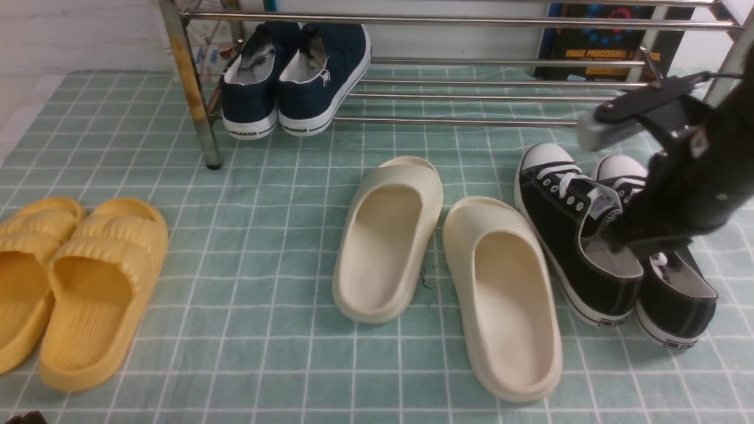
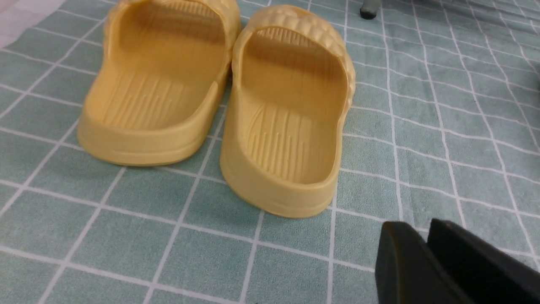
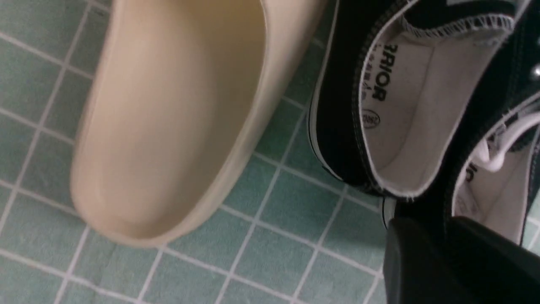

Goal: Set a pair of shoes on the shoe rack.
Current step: Use the right arm to grab the shoe closest to it, then use the right arm to put a shoe into the shoe rack

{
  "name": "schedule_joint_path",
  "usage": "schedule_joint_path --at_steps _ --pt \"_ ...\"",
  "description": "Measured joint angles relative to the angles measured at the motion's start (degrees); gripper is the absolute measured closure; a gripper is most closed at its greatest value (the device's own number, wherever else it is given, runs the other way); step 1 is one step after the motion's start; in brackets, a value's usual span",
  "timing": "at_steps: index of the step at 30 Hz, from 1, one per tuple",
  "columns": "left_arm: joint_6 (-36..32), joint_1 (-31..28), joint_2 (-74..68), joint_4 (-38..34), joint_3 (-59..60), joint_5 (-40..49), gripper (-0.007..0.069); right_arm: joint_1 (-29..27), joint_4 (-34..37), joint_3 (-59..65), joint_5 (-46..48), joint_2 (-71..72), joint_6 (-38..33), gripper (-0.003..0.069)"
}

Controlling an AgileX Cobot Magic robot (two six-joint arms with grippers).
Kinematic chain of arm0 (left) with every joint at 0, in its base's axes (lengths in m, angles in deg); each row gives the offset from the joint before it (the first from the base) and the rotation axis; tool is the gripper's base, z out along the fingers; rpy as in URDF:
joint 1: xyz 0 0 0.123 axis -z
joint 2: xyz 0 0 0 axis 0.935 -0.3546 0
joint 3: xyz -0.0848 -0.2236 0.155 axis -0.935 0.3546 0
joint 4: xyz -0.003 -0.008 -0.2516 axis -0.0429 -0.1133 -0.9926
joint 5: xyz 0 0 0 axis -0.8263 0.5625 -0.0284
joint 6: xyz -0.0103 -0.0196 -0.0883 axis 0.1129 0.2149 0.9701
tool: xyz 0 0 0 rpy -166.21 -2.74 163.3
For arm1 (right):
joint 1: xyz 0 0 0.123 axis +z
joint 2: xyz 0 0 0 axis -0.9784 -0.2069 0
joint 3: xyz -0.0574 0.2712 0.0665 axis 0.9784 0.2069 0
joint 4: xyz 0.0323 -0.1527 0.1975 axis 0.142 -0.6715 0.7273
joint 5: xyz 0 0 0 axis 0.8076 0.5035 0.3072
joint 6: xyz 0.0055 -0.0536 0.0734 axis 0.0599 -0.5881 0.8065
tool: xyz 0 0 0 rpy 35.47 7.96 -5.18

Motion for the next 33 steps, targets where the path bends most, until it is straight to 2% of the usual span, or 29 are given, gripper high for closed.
schedule_joint_path --at_steps 3,4,7,9,11,13,14,15,16,17,19,25,33 --pt "0.00 0.00 0.00 0.00 0.00 0.00 0.0522 0.00 0.00 -2.20 -0.49 -5.53 0.00 0.0349" --pt "0.00 0.00 0.00 0.00 0.00 0.00 0.0522 0.00 0.00 -2.89 -0.90 -8.95 0.00 0.0286" --pt "0.00 0.00 0.00 0.00 0.00 0.00 0.0517 0.17 0.00 -3.15 -1.71 -13.05 0.37 0.0232" --pt "0.00 0.00 0.00 0.00 0.00 0.00 0.0515 0.17 0.00 -3.16 -2.12 -14.96 0.37 0.0232" --pt "0.00 0.00 0.00 0.00 0.00 0.00 0.0515 0.20 0.00 -3.21 -2.49 -15.77 0.37 0.0260" --pt "0.00 0.00 0.00 0.00 0.00 0.00 0.0515 0.20 0.00 -3.27 -2.94 -15.84 0.37 0.0354" --pt "0.00 0.00 0.00 0.00 0.00 0.00 0.0515 0.20 0.00 -3.27 -3.01 -15.86 0.37 0.0365" --pt "0.00 0.00 0.00 0.00 0.00 0.00 0.0515 0.23 0.00 -3.27 -3.09 -15.24 0.37 0.0468" --pt "0.00 0.00 0.00 0.00 0.00 0.00 0.0515 0.27 0.00 -3.27 -3.09 -14.87 0.37 0.0539" --pt "0.00 0.00 0.00 0.00 0.00 0.00 0.0515 0.27 0.00 -3.27 -3.16 -14.30 0.37 0.0589" --pt "0.00 0.00 0.00 0.00 0.00 0.00 0.0513 0.27 0.00 -3.27 -3.35 -13.31 0.37 0.0634" --pt "0.00 0.00 0.00 0.00 0.00 0.00 0.0508 0.27 0.60 -7.63 1.10 -8.44 -1.32 0.0644" --pt "-0.04 0.00 0.00 0.00 0.00 0.00 0.0496 0.27 1.81 -17.06 4.52 -10.04 -3.61 0.0644"
